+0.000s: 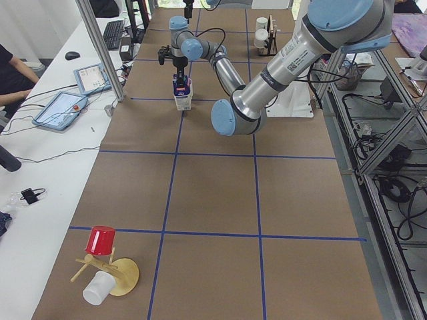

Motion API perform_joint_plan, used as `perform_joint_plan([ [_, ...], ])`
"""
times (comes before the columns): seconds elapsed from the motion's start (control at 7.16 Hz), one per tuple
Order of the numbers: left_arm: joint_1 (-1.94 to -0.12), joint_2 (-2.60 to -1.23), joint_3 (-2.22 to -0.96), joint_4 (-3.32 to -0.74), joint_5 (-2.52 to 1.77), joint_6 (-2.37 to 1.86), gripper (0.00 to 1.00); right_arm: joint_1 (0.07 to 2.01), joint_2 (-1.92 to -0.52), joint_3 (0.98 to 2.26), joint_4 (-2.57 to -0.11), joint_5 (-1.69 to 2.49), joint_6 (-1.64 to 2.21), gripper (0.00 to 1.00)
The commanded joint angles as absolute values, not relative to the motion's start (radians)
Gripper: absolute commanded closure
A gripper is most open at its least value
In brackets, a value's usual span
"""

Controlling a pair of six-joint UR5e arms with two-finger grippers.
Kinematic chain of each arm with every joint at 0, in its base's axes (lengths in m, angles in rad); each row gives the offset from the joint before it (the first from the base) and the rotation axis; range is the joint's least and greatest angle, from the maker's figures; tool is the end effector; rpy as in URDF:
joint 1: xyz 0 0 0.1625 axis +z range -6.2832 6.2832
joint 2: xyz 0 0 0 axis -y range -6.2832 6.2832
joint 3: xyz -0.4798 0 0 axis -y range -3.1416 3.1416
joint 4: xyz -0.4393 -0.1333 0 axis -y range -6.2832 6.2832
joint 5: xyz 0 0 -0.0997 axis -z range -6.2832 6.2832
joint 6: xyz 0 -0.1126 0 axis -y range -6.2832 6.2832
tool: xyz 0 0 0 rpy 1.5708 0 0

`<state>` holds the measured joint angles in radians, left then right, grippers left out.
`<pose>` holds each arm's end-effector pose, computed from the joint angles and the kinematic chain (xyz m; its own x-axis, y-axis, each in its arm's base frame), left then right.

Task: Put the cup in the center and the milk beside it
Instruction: 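Carry the milk carton with the left gripper beside the mug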

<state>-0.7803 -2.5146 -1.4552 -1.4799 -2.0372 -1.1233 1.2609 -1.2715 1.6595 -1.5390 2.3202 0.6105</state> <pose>0.5296 -0.6406 0.1278 0.6532 -0.1028 -0.7501 0.1451 0.9894 -0.0092 -0.1513 -0.6580 0.4894 0.6615 0.0990 0.7433 -0.1230 0.9921 -0.0227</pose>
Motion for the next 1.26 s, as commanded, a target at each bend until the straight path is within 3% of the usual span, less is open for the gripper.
perform_joint_plan([
  [0.0, -0.764, -2.517, -1.450, -1.488, -2.033, -1.127, 1.00, 1.261, -1.272, 1.660, -1.539, 2.321, 0.611, 0.00],
  [0.42, -0.742, -2.517, -1.450, -1.489, -2.033, -1.137, 1.00, 1.262, -1.272, 1.663, -1.540, 2.319, 0.611, 0.00],
  [0.56, -0.742, -2.517, -1.450, -1.491, -2.033, -1.137, 0.82, 1.262, -1.272, 1.663, -1.540, 2.321, 0.611, 0.00],
  [0.7, -0.741, -2.516, -1.450, -1.496, -2.033, -1.138, 0.24, 1.262, -1.273, 1.661, -1.540, 2.321, 0.611, 0.00],
  [0.84, -0.741, -2.513, -1.450, -1.508, -2.031, -1.135, 0.03, 1.262, -1.273, 1.661, -1.540, 2.321, 0.611, 0.00],
  [1.12, -0.744, -2.508, -1.465, -1.525, -2.031, -1.134, 0.02, 1.262, -1.273, 1.655, -1.540, 2.321, 0.607, 0.00],
])
